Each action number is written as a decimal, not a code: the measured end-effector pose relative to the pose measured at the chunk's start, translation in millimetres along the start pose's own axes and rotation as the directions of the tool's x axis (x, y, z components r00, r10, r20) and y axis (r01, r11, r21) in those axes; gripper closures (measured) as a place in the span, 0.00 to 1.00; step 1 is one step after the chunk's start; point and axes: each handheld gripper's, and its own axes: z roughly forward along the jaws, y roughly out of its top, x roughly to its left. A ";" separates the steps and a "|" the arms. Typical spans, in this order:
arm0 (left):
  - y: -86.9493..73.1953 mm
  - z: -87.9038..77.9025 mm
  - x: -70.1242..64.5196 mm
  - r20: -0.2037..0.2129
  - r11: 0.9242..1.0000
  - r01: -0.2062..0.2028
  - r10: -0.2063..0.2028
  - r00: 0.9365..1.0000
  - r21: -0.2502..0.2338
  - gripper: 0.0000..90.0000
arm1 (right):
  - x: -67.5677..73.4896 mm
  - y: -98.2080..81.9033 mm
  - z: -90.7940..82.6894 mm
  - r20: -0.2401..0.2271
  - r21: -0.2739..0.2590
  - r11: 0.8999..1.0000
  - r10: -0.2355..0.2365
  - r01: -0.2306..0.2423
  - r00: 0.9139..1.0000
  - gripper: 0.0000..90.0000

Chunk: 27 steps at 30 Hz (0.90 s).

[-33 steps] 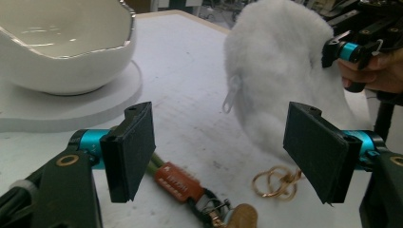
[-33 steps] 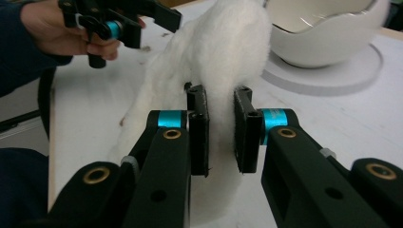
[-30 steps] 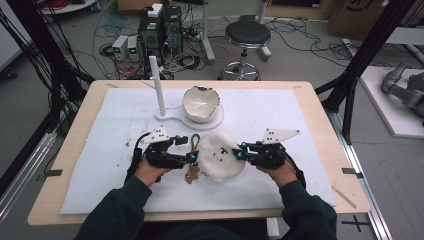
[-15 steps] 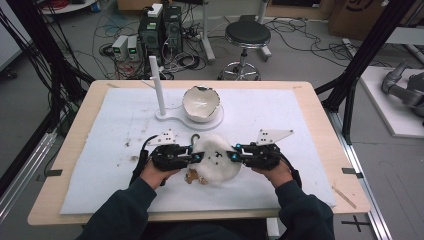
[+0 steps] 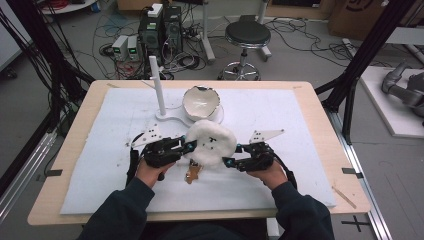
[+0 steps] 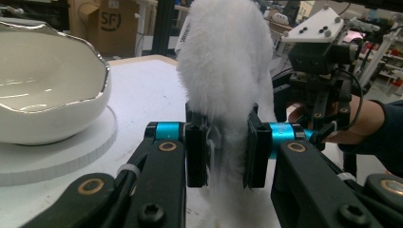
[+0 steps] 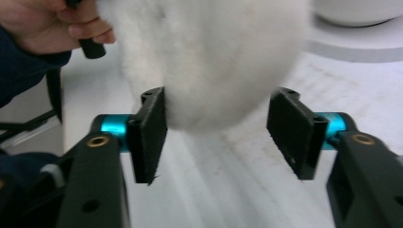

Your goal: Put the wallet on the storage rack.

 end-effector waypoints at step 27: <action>10.8 -5.4 5.8 -0.049 0.998 -0.043 0.045 0.998 0.045 0.47 | 0.8 7.9 -23.8 -0.036 -0.135 0.990 -0.047 0.041 0.998 0.86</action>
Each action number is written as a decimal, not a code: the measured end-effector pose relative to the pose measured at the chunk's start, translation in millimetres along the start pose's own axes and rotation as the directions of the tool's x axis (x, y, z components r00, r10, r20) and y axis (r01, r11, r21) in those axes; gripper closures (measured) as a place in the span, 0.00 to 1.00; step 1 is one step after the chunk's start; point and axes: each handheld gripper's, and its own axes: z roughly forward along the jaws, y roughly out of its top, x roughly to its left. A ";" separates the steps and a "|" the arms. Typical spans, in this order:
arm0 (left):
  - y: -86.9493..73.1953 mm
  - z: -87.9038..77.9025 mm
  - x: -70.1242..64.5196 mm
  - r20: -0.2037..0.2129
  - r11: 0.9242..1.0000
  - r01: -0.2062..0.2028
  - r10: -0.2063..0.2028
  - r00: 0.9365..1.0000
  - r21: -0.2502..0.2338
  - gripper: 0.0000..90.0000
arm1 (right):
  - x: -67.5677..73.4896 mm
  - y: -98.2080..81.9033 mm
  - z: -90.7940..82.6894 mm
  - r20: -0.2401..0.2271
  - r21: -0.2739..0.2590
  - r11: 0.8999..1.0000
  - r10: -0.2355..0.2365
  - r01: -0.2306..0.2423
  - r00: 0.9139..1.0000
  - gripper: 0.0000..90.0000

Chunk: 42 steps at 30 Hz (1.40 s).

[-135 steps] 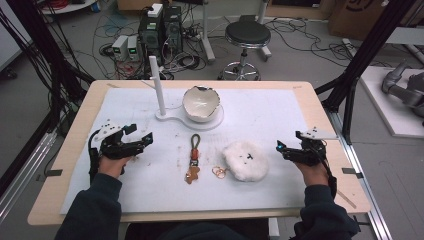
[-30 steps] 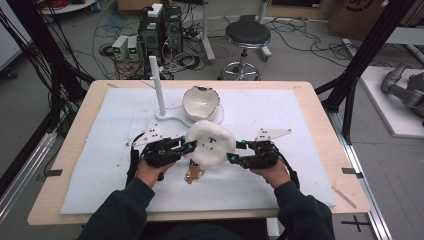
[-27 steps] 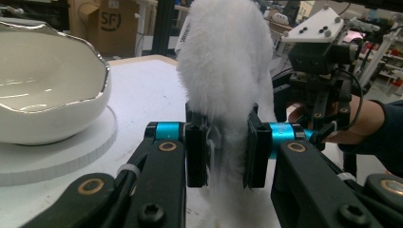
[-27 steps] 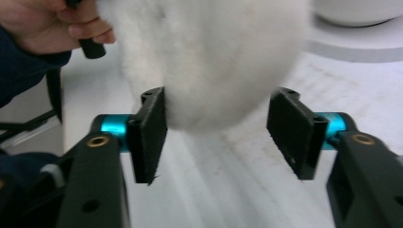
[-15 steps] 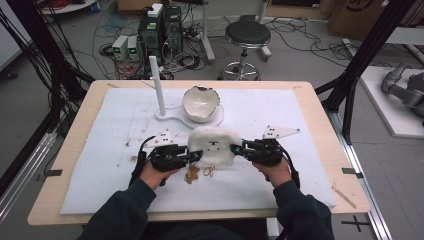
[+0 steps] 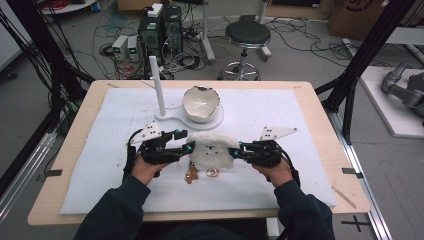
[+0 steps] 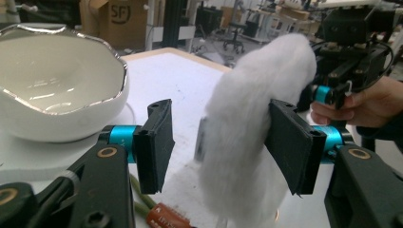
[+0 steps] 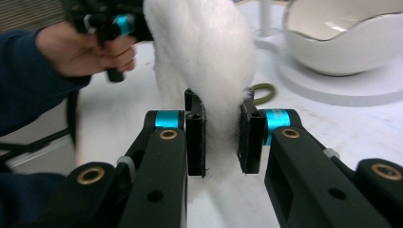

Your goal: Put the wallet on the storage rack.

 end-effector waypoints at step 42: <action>-19.0 -4.9 12.5 -0.100 0.990 0.039 -0.026 0.995 0.133 0.47 | 3.7 30.1 -6.1 0.187 -0.102 0.992 -0.055 0.075 0.981 0.85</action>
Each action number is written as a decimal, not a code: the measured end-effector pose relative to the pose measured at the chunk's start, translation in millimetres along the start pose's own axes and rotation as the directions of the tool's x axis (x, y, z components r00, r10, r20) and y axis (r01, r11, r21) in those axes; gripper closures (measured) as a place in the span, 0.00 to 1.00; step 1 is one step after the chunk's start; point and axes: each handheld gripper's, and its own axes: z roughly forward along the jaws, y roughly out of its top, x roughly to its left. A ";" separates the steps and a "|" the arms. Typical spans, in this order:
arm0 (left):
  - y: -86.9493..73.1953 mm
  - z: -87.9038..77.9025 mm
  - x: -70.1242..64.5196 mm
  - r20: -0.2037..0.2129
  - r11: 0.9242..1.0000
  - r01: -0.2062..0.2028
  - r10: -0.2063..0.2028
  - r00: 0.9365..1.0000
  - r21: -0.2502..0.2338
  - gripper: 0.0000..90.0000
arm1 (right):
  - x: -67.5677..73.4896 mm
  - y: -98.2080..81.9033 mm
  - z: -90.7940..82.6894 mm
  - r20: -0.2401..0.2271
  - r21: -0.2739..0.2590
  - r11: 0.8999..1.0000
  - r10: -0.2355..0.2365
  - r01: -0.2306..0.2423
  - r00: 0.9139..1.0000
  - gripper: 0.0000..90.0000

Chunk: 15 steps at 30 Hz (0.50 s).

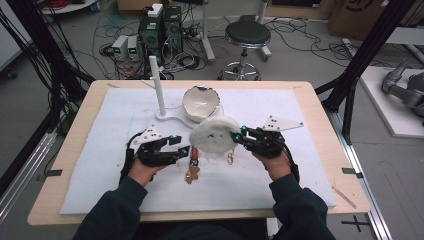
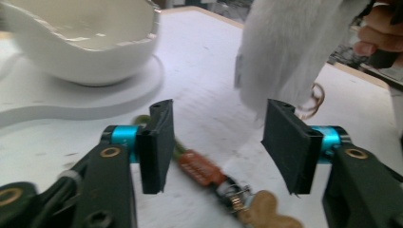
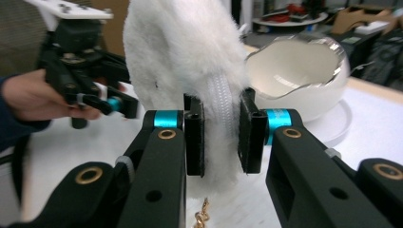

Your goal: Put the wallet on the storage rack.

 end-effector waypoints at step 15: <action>-7.3 -56.4 55.3 -0.192 0.991 0.090 -0.107 0.976 -0.096 0.31 | -31.5 75.7 37.0 0.082 0.001 0.992 -0.127 0.127 0.988 0.85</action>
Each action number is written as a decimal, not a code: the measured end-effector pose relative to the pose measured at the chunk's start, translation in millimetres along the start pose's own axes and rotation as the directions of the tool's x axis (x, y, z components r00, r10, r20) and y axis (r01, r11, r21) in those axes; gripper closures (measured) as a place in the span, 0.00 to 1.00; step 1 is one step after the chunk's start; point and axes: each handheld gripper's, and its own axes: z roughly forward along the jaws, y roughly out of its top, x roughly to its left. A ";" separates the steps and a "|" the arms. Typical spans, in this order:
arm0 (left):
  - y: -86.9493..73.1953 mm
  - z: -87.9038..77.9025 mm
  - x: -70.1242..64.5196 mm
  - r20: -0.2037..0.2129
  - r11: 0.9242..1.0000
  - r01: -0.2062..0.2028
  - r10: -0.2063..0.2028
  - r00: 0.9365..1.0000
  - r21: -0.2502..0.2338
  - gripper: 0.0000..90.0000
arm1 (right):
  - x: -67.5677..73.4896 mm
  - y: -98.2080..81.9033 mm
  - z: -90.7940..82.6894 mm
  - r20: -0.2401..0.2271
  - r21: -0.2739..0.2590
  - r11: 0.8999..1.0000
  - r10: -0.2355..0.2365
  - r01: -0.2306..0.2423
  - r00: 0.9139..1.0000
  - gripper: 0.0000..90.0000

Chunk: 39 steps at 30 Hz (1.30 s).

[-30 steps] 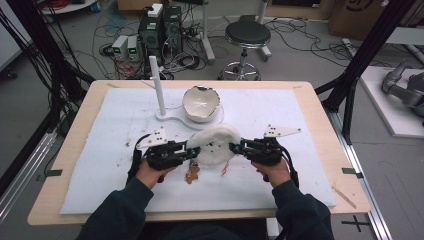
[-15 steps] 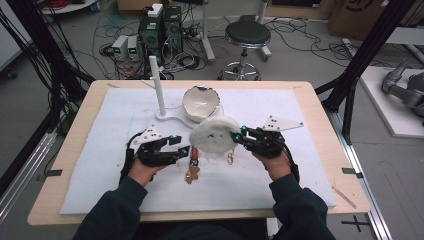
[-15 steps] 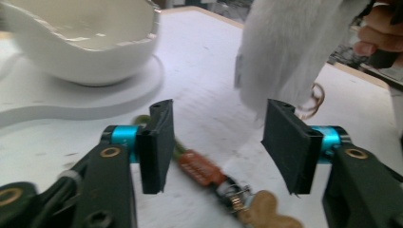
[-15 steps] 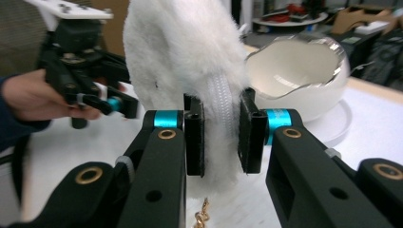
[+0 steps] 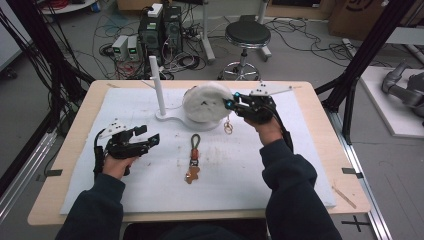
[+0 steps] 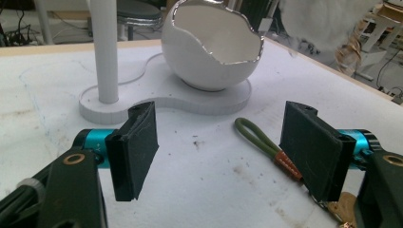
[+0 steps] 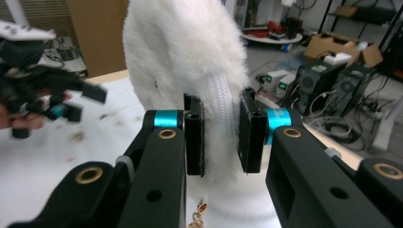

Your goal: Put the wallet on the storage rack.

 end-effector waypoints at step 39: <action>-1.1 2.0 -0.5 0.011 0.999 0.038 -0.039 0.999 0.013 0.31 | -23.0 -2.1 118.4 0.042 0.395 0.821 -0.465 0.413 0.884 0.85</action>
